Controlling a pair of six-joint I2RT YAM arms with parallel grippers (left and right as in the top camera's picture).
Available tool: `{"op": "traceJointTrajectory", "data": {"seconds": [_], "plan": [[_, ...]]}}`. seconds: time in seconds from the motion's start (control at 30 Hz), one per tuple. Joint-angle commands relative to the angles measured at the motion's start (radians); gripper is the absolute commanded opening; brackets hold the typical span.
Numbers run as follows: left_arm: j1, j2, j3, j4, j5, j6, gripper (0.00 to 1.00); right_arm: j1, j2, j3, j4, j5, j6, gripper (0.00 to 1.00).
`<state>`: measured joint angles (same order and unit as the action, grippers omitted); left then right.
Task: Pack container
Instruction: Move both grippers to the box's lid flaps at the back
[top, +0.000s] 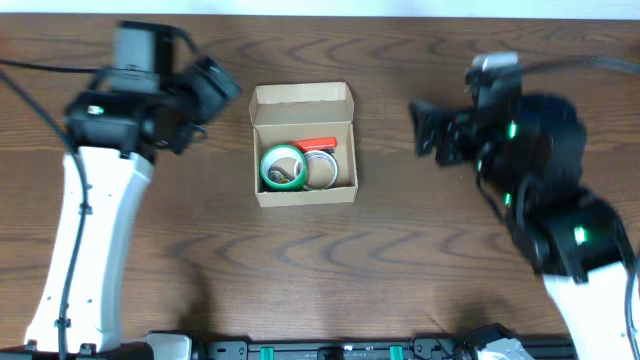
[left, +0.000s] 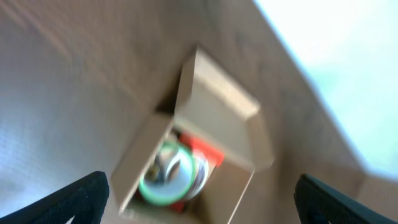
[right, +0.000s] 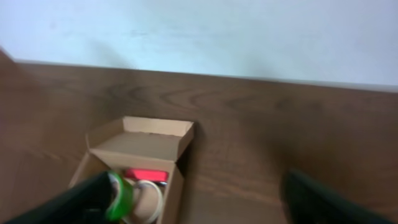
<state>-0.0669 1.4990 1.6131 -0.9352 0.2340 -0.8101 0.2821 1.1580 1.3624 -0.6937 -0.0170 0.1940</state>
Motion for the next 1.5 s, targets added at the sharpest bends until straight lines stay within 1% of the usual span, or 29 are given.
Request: {"op": "traceJointTrajectory", "data": {"seconds": [0.0,0.1,0.13,0.17,0.2,0.23,0.27,0.3,0.33,0.37,0.57,1.0,1.17,1.47], "plan": [[0.076,0.041,0.027,0.046,0.085,-0.004,0.96,-0.090,0.119,0.018,0.000,-0.170,0.091,0.63],[0.097,0.063,0.027,0.040,0.085,-0.052,0.96,-0.160,0.232,0.018,0.006,-0.258,0.158,0.36],[0.097,0.067,0.027,0.034,0.077,-0.051,0.95,-0.175,0.262,0.018,0.010,-0.286,0.169,0.32],[0.096,0.074,0.026,0.027,0.043,-0.051,0.76,-0.193,0.310,0.018,0.014,-0.330,0.181,0.25],[0.093,0.080,0.026,0.023,0.010,-0.057,0.63,-0.201,0.335,0.018,0.020,-0.359,0.185,0.21],[0.093,0.090,0.026,0.024,-0.025,-0.068,0.41,-0.211,0.375,0.018,0.032,-0.399,0.187,0.15],[0.093,0.098,0.026,0.025,-0.041,-0.076,0.17,-0.214,0.405,0.018,0.043,-0.424,0.187,0.09],[0.095,0.109,0.026,0.025,-0.059,-0.092,0.06,-0.213,0.431,0.018,0.054,-0.438,0.187,0.07],[0.097,0.120,0.026,0.029,-0.066,-0.100,0.06,-0.212,0.456,0.018,0.064,-0.442,0.193,0.02],[0.101,0.137,0.026,0.036,-0.064,-0.100,0.06,-0.209,0.482,0.018,0.072,-0.444,0.207,0.01],[0.107,0.279,0.026,0.062,0.017,-0.100,0.06,-0.209,0.605,0.018,0.119,-0.448,0.282,0.01],[0.108,0.561,0.026,0.133,0.270,-0.111,0.05,-0.203,0.766,0.018,0.141,-0.518,0.413,0.01],[0.108,0.642,0.026,0.181,0.383,-0.115,0.06,-0.181,0.826,0.018,0.193,-0.573,0.453,0.01],[0.105,0.723,0.026,0.232,0.492,-0.114,0.05,-0.140,0.908,0.018,0.289,-0.614,0.539,0.01]]}}
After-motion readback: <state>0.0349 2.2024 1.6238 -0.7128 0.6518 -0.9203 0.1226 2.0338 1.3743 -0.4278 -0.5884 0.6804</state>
